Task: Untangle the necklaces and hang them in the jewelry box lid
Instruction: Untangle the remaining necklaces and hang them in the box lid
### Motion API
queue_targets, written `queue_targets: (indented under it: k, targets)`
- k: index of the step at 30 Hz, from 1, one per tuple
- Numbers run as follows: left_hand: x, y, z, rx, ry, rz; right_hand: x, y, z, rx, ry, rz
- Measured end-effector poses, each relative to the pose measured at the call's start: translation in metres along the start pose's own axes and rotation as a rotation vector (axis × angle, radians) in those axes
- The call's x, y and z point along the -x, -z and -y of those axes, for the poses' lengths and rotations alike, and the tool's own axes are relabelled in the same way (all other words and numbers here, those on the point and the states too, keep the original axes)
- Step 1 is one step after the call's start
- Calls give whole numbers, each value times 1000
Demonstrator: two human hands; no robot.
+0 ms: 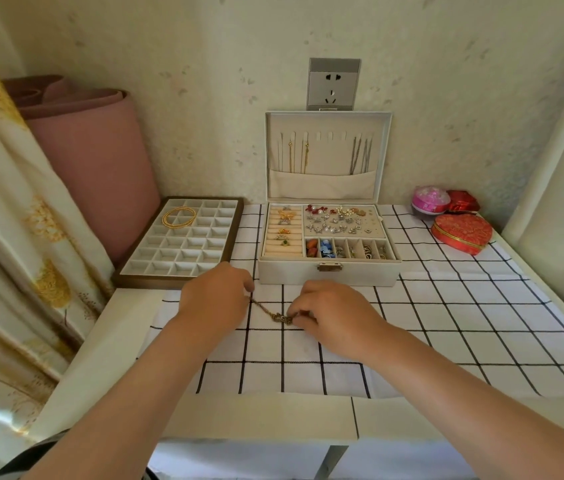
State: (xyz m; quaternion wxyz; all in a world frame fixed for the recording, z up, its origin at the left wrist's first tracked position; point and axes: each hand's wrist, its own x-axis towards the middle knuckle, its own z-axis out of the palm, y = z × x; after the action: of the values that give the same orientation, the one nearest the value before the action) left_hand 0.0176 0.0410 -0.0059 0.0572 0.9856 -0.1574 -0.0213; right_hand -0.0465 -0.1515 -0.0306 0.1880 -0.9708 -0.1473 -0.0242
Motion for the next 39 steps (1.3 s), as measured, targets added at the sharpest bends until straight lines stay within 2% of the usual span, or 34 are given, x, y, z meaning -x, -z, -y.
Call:
queue_targets:
  k: [3,6,11,15,20,24,28,33,39]
  targets:
    - [4,3,-6,144,-79,74,-2,0,2,8,-26,-11]
    - [9,0,-16,134,-74,163,-3,2,1,17,-58,5]
    - [4,-11,-27,97,30,106,-4,-2,6,-34,-81,-47]
    - [5,-13,-30,137,39,84,-8,-6,9,-24,-96,-38]
    - [3,-15,-25,254,59,181,-13,-6,12,-108,-205,-17]
    - [0,-15,-17,523,38,271,-13,-2,9,-194,-251,49]
    - [3,-3,-19,887,109,321,-13,6,6,-483,-277,4]
    - [8,6,-30,1280,171,378,-12,17,5,-853,-426,-46]
    - [6,8,-26,1439,118,411,-11,29,-2,-1021,-424,-26]
